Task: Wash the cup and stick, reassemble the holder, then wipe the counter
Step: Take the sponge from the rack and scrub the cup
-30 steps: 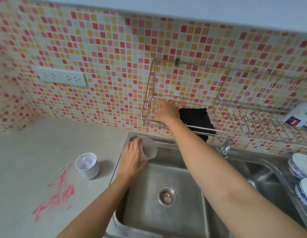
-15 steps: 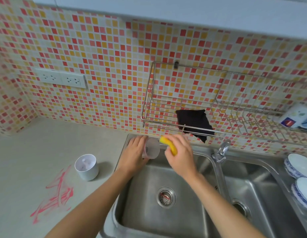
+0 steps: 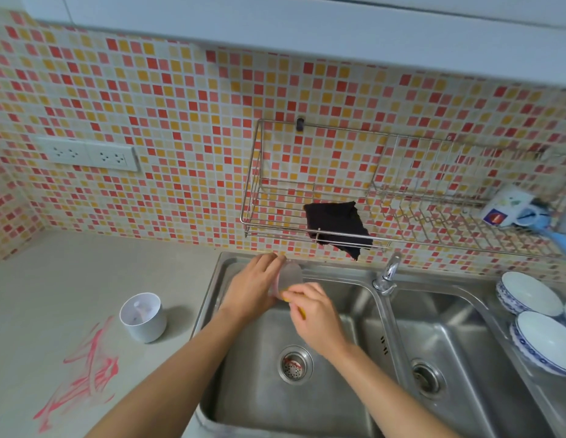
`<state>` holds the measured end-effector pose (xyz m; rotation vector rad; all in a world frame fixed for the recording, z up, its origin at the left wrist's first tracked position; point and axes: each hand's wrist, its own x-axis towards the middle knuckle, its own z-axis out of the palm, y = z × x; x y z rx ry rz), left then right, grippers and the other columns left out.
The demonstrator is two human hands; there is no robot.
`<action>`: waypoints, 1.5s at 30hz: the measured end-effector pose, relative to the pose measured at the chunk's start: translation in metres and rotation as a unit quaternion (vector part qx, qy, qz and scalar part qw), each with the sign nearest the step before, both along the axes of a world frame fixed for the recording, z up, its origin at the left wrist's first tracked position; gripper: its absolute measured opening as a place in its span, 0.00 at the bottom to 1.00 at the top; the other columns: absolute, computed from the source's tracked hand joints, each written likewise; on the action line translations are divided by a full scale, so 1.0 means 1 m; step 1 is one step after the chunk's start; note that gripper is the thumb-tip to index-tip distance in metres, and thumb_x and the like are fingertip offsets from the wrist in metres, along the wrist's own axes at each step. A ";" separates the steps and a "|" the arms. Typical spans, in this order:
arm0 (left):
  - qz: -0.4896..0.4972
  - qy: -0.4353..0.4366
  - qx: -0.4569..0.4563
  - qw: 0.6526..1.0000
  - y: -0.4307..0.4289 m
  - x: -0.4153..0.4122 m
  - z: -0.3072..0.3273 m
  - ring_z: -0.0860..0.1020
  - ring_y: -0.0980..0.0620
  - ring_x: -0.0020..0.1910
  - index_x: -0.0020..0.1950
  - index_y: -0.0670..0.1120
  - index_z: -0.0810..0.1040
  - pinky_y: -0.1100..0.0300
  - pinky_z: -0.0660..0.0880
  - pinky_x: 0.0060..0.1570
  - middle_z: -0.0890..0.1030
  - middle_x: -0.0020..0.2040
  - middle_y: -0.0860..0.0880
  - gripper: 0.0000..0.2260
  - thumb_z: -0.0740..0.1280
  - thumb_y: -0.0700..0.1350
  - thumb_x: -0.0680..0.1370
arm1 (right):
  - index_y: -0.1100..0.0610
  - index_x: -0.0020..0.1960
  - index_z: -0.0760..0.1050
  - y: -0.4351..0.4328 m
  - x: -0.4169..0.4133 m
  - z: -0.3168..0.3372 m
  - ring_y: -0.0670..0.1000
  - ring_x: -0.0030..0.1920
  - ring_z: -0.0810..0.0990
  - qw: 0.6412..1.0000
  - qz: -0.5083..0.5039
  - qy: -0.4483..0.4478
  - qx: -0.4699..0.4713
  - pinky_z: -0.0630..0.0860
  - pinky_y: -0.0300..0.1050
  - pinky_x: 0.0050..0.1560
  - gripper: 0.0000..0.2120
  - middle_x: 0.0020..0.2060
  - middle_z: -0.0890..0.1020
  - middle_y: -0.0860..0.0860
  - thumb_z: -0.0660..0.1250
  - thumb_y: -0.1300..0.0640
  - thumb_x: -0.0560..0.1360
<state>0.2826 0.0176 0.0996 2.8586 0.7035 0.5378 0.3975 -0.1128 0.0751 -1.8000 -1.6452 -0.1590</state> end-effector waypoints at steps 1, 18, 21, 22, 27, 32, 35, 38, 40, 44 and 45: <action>0.001 0.003 0.003 1.000 0.000 -0.001 0.000 0.72 0.49 0.65 0.71 0.48 0.66 0.53 0.81 0.53 0.73 0.67 0.50 0.39 0.77 0.58 0.65 | 0.57 0.52 0.83 0.001 0.008 0.003 0.50 0.51 0.75 1.000 0.006 -0.028 -0.012 0.74 0.42 0.53 0.14 0.48 0.81 0.50 0.67 0.69 0.70; -0.036 0.014 0.021 0.999 -0.009 -0.002 -0.002 0.71 0.48 0.66 0.73 0.45 0.66 0.60 0.74 0.59 0.72 0.69 0.48 0.29 0.70 0.42 0.73 | 0.53 0.45 0.84 0.001 0.039 0.007 0.52 0.50 0.78 0.976 0.050 -0.201 -0.070 0.78 0.45 0.49 0.13 0.45 0.83 0.46 0.70 0.65 0.63; -0.038 0.024 0.008 0.999 -0.001 -0.003 -0.009 0.72 0.49 0.66 0.72 0.47 0.66 0.61 0.75 0.56 0.73 0.68 0.50 0.30 0.71 0.42 0.71 | 0.54 0.49 0.85 -0.004 0.020 -0.001 0.49 0.50 0.78 0.995 0.047 -0.025 -0.083 0.74 0.37 0.56 0.16 0.47 0.84 0.44 0.67 0.69 0.67; -0.039 0.029 0.006 0.999 0.000 -0.004 -0.011 0.72 0.49 0.65 0.72 0.47 0.66 0.61 0.76 0.55 0.73 0.67 0.50 0.31 0.71 0.42 0.70 | 0.53 0.49 0.85 -0.007 0.012 -0.003 0.45 0.50 0.78 0.992 0.032 0.085 -0.086 0.72 0.34 0.58 0.16 0.47 0.84 0.43 0.67 0.69 0.69; -0.039 0.025 -0.016 0.999 0.000 -0.003 -0.015 0.70 0.49 0.67 0.73 0.47 0.65 0.58 0.74 0.61 0.72 0.69 0.49 0.30 0.70 0.43 0.72 | 0.51 0.48 0.85 -0.012 0.005 -0.002 0.37 0.51 0.79 0.941 -0.013 0.320 -0.110 0.72 0.29 0.55 0.15 0.47 0.83 0.42 0.69 0.69 0.71; -0.055 0.018 -0.023 0.998 0.000 0.007 -0.008 0.71 0.50 0.66 0.72 0.48 0.65 0.59 0.74 0.59 0.72 0.68 0.50 0.28 0.69 0.42 0.73 | 0.50 0.49 0.84 -0.007 0.042 0.006 0.50 0.52 0.78 0.983 0.041 -0.160 -0.085 0.76 0.43 0.51 0.18 0.48 0.83 0.43 0.70 0.68 0.64; -0.056 0.008 -0.030 0.998 0.002 0.010 -0.005 0.73 0.50 0.63 0.69 0.50 0.66 0.58 0.77 0.55 0.73 0.66 0.51 0.27 0.70 0.44 0.72 | 0.52 0.50 0.83 -0.007 0.035 0.004 0.52 0.52 0.76 0.991 0.048 -0.093 -0.089 0.76 0.44 0.53 0.16 0.48 0.83 0.44 0.68 0.68 0.67; -0.065 0.022 -0.065 0.996 0.009 0.011 -0.007 0.72 0.52 0.64 0.69 0.52 0.65 0.58 0.76 0.59 0.73 0.66 0.52 0.32 0.75 0.49 0.69 | 0.55 0.53 0.82 -0.005 0.026 0.002 0.53 0.51 0.75 0.992 0.049 0.053 -0.105 0.70 0.37 0.57 0.12 0.49 0.83 0.45 0.70 0.63 0.71; -0.063 0.024 -0.107 0.992 0.011 0.012 -0.008 0.70 0.52 0.67 0.71 0.52 0.62 0.58 0.72 0.64 0.72 0.68 0.53 0.35 0.75 0.50 0.69 | 0.55 0.53 0.81 -0.004 0.029 0.001 0.51 0.50 0.74 0.994 0.054 0.010 -0.100 0.72 0.41 0.56 0.10 0.50 0.83 0.46 0.71 0.59 0.72; -0.038 0.001 -0.163 0.986 0.010 0.012 -0.006 0.63 0.49 0.72 0.75 0.51 0.54 0.52 0.68 0.69 0.64 0.73 0.53 0.42 0.75 0.51 0.68 | 0.54 0.52 0.80 -0.001 0.033 0.011 0.49 0.50 0.74 0.998 0.034 0.000 -0.054 0.72 0.41 0.53 0.07 0.49 0.82 0.44 0.68 0.58 0.75; -0.041 -0.004 -0.159 0.986 0.009 0.011 -0.005 0.63 0.48 0.71 0.76 0.50 0.53 0.52 0.69 0.69 0.63 0.73 0.52 0.43 0.75 0.52 0.68 | 0.54 0.52 0.81 0.000 0.032 0.015 0.49 0.49 0.75 0.999 0.029 0.016 -0.043 0.71 0.40 0.54 0.07 0.49 0.82 0.44 0.68 0.59 0.75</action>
